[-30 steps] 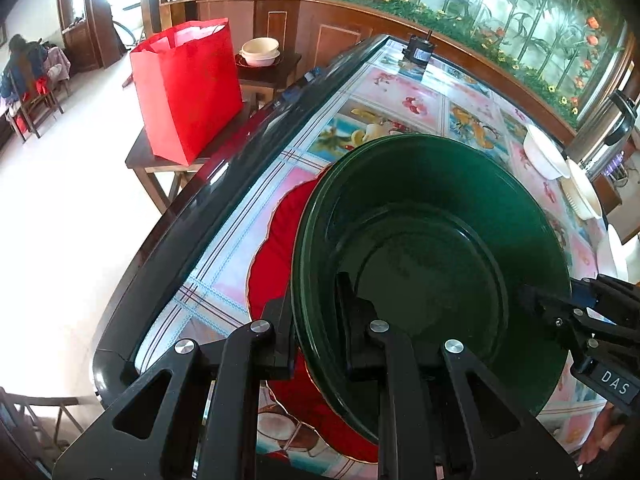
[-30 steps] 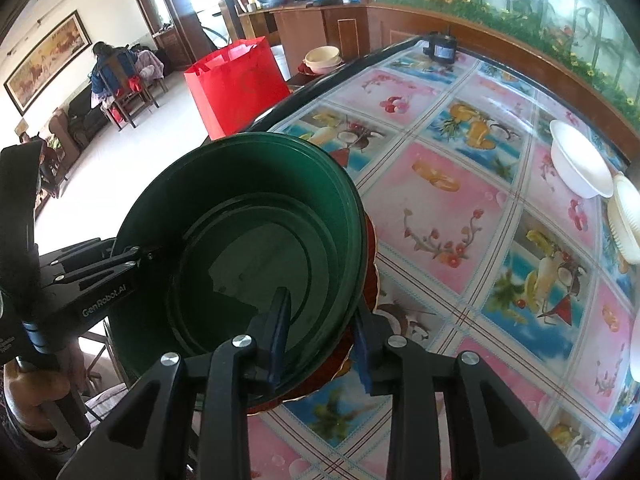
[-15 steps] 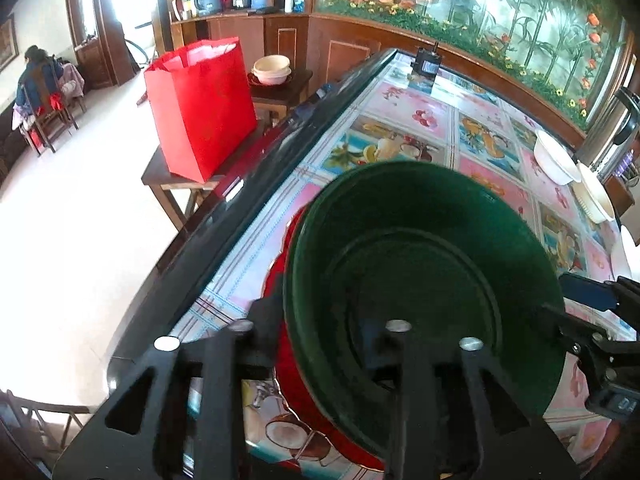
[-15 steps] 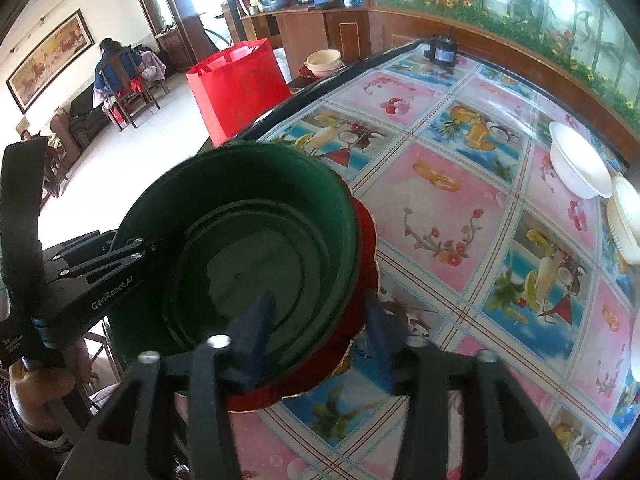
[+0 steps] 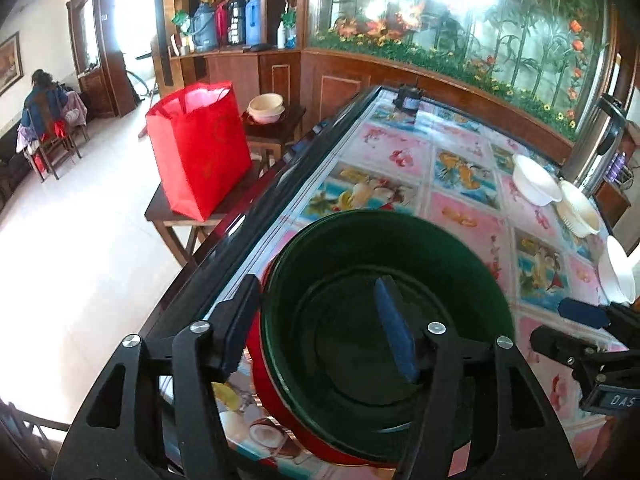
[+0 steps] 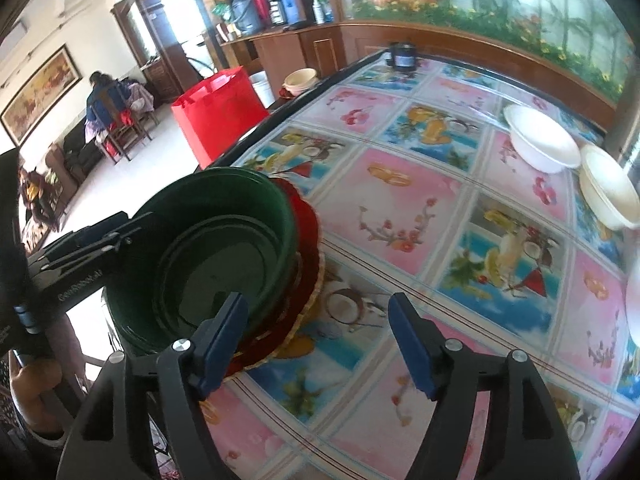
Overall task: Organize plates and bowls
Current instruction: 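Open both grippers to release the green bowls onto the red plates, then move both grippers to the rim of the large white plate, then close both grippers on the rim of the large white plate, then carry the white plate with both grippers and lower it into the green bowls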
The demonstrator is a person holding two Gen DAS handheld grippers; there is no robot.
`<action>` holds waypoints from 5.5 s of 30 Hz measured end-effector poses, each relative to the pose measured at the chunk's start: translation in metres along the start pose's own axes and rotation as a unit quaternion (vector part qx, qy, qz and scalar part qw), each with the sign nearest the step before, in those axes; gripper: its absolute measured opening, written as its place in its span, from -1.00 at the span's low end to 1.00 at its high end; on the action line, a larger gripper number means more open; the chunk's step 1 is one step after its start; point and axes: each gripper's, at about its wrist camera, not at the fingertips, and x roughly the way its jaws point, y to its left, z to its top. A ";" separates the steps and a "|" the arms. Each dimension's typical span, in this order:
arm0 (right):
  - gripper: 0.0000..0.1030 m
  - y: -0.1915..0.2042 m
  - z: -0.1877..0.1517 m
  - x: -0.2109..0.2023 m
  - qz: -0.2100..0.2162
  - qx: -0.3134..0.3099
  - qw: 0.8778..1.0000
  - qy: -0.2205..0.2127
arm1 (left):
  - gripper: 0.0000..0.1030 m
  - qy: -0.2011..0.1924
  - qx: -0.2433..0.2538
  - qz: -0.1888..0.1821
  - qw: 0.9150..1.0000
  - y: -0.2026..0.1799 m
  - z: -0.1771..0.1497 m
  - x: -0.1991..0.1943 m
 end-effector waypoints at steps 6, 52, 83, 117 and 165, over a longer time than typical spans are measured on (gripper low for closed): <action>0.53 -0.030 -0.009 -0.012 -0.008 0.037 0.999 -0.005 | 0.17 -0.023 -0.002 0.007 1.000 -0.013 0.010 -0.008; 0.56 -0.188 -0.070 -0.100 -0.080 0.202 0.973 -0.073 | 0.39 0.044 0.068 -0.220 0.972 -0.221 0.019 0.011; 0.57 -0.332 -0.096 -0.164 -0.178 0.275 0.941 -0.083 | 0.38 0.113 0.159 -0.251 0.948 -0.405 0.010 0.044; 0.57 -0.384 -0.069 -0.125 -0.177 0.233 0.955 -0.050 | 0.38 0.134 0.185 -0.228 0.946 -0.474 -0.012 0.090; -0.51 -0.230 -0.058 -0.100 -0.113 0.133 0.984 -0.026 | -0.69 0.126 0.161 -0.215 0.955 -0.317 -0.021 0.031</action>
